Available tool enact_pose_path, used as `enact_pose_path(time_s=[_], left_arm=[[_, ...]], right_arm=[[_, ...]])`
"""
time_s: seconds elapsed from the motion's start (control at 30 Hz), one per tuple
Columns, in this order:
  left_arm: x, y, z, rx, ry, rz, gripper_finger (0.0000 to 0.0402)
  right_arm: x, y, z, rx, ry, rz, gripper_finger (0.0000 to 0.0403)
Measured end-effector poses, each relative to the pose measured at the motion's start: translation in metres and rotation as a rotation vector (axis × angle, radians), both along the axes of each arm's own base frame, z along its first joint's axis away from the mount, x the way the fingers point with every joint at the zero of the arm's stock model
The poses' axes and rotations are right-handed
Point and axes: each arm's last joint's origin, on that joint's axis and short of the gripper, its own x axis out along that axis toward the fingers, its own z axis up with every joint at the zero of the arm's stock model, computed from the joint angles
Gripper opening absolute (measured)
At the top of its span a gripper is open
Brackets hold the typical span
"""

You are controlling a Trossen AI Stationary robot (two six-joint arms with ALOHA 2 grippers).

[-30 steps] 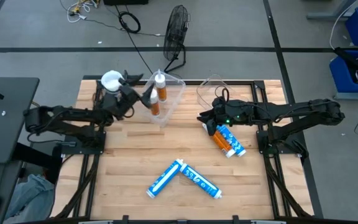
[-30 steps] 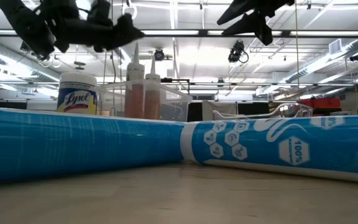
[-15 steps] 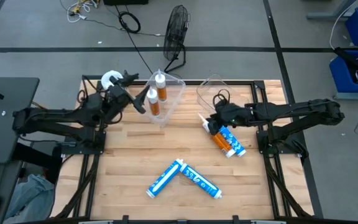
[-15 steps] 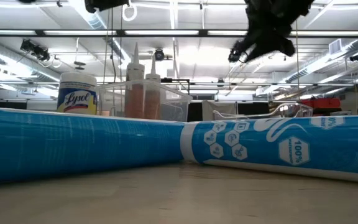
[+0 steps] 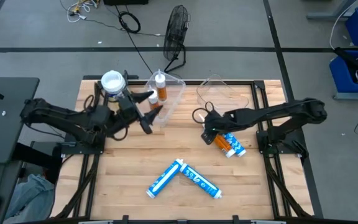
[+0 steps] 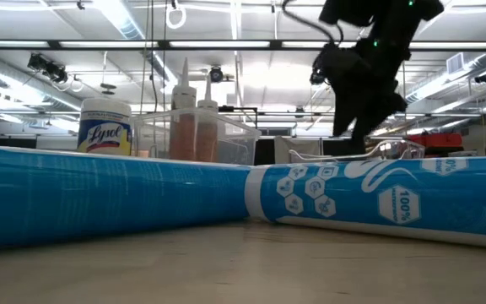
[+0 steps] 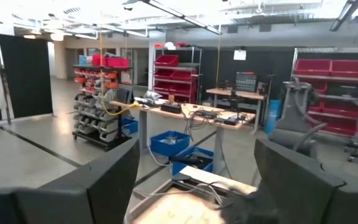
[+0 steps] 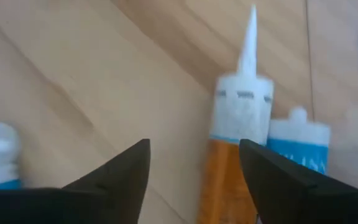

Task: Pick & place silicon tubes, Sealant and Lysol wipes
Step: Put the orange sealant into the left transparent bin

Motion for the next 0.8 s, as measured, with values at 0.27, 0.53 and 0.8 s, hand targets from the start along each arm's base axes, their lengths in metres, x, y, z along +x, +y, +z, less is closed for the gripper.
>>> enact_pose_path(time_s=[0.27,0.53,0.8], left_arm=[[0.009,-0.030,0.004,-0.028,0.018,0.009,0.0323],[0.005,-0.041,0.003,-0.054,0.020,0.027,0.0323],[0.004,-0.043,0.002,-0.059,0.021,0.034,0.0323]], right_arm=[[-0.001,0.003,-0.022,-0.025,0.167,-0.047,0.0279],[0.000,0.006,-0.023,-0.035,0.160,-0.046,0.0279],[-0.012,0.012,-0.048,-0.007,0.178,-0.088,0.0279]])
